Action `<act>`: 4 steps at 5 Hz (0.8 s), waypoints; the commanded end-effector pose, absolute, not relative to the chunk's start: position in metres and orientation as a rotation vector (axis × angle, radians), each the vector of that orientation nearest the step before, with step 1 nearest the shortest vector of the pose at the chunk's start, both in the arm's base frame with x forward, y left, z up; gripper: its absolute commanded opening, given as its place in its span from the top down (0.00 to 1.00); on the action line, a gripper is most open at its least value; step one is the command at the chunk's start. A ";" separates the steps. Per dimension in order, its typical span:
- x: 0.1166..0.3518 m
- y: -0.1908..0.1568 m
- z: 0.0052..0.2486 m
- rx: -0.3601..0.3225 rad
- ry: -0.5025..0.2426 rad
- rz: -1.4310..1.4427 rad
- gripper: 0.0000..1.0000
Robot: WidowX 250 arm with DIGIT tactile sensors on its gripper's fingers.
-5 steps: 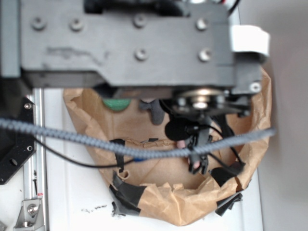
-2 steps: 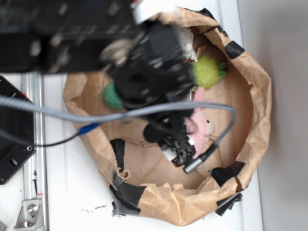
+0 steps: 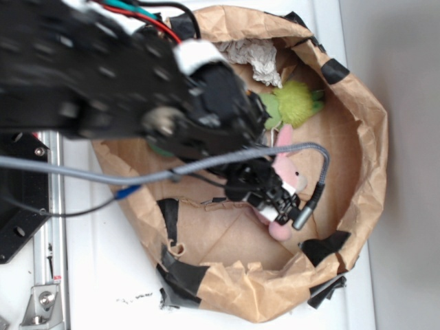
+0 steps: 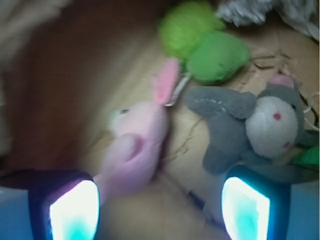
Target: Grab the pink bunny.
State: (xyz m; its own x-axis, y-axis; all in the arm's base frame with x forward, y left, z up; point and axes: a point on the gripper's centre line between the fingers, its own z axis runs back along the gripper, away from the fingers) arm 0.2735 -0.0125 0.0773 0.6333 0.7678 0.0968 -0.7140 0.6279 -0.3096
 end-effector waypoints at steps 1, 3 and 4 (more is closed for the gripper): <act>0.314 -0.019 0.037 -0.171 -0.240 0.796 0.00; 0.284 -0.028 0.034 -0.092 -0.199 0.724 1.00; 0.278 -0.023 0.039 -0.091 -0.179 0.690 1.00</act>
